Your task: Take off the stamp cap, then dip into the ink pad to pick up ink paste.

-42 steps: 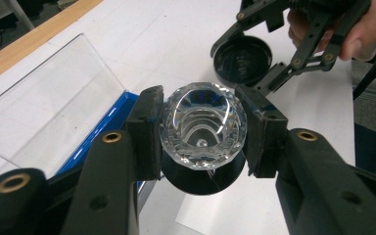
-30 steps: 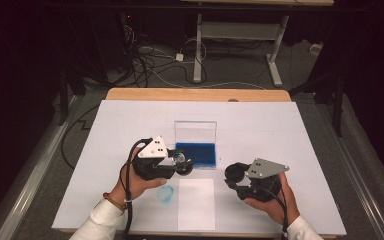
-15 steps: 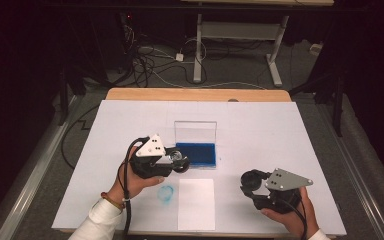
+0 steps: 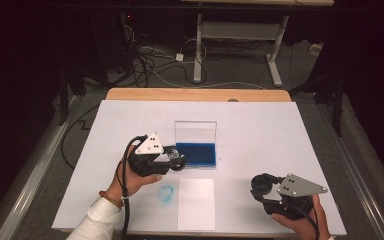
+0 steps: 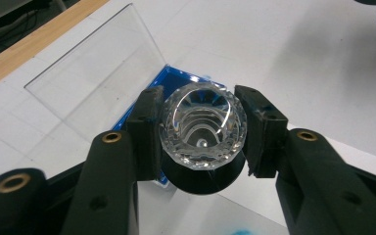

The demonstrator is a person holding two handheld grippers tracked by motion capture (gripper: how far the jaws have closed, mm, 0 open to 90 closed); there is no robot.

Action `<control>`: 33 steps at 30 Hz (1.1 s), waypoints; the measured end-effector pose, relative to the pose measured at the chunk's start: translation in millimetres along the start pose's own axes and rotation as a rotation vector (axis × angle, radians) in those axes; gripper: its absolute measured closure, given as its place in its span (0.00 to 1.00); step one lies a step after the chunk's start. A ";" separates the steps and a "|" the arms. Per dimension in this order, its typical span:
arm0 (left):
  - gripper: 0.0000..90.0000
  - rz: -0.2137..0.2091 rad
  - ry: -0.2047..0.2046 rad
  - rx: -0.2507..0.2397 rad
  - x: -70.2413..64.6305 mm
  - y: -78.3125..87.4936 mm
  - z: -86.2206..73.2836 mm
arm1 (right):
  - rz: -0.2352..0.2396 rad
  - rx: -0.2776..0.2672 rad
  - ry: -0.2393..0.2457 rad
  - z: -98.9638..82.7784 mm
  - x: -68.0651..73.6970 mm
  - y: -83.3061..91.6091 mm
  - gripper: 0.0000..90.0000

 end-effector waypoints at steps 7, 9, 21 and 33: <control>0.61 0.002 -0.006 0.009 -0.3 2.1 7.7 | 0.001 -0.002 -0.008 -0.9 -4.6 0.8 0.43; 0.61 0.010 -0.007 0.010 0.7 2.1 9.9 | 0.006 -0.006 -0.011 0.2 -5.4 0.4 0.43; 0.61 0.015 0.005 0.004 13.7 10.8 22.7 | 0.007 0.001 -0.007 2.2 -6.2 -2.6 0.43; 0.61 0.010 -0.018 0.037 26.9 26.9 51.1 | 0.008 0.009 -0.019 1.2 -8.3 -3.9 0.43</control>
Point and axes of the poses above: each handheld gripper's, and its own axes: y roughly backward along the jaws, z roughly out of its top, x roughly to its left, the point moved 5 cm from there along -y, roughly forward along the jaws, and after that the axes turned 15 degrees about x, right-handed, at the moved point
